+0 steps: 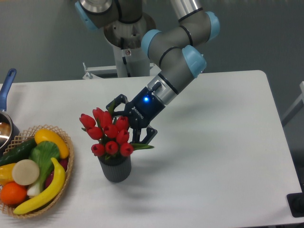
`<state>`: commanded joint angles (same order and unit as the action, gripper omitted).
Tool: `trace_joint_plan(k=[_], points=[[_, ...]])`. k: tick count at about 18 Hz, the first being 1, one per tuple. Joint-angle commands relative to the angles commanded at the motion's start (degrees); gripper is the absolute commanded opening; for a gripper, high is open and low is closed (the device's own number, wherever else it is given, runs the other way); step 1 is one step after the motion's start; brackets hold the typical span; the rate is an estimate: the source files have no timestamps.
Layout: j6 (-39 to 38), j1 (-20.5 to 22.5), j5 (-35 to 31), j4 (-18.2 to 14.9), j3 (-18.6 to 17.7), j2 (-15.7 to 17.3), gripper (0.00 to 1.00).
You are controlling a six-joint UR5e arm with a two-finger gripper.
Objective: Insert the flowers into the vase
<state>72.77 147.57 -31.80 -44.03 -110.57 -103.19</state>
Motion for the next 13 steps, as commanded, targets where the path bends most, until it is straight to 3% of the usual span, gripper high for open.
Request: trace_joint_plan(k=[6,11,13], points=[[-0.1,1.7,-8.5,0.0,0.1,2.5,1.00],[0.4,8.9,-20.7,0.0,0.4,8.3,1.00],[0.6,12.4,-24.8,0.0,2.0,8.6,1.00]])
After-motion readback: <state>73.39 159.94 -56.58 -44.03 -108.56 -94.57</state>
